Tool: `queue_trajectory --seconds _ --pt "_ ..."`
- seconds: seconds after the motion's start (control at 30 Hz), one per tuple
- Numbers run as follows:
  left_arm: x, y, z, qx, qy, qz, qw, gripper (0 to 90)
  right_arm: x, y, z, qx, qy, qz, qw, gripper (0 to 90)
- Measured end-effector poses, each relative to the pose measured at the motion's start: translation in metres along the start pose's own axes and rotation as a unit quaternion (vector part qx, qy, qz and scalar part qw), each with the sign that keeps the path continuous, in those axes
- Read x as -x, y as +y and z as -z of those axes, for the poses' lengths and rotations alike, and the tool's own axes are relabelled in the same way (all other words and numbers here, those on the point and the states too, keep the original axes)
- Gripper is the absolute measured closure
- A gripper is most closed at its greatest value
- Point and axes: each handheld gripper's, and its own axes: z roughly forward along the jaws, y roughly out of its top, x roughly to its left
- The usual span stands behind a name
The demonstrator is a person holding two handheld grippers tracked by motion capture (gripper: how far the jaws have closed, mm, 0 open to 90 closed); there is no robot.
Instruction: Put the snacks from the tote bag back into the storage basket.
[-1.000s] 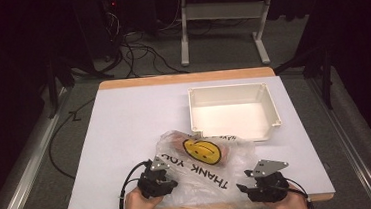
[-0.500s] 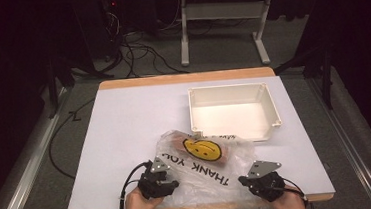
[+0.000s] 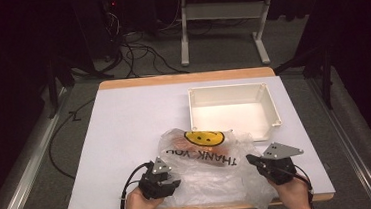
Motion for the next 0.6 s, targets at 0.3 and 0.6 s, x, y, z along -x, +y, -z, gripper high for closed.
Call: queue_trajectory --seconds 0.3,0.6 --pt "0.002 0.000 -0.001 0.000 0.005 -0.007 1.0000 59.4 0.029 0.008 -0.010 0.020 -0.031 -0.060 0.9975 90.0" --pt "0.002 0.000 -0.001 0.000 0.005 -0.007 1.0000 59.3 0.050 0.010 -0.033 -0.008 -0.058 -0.088 0.9944 90.0"
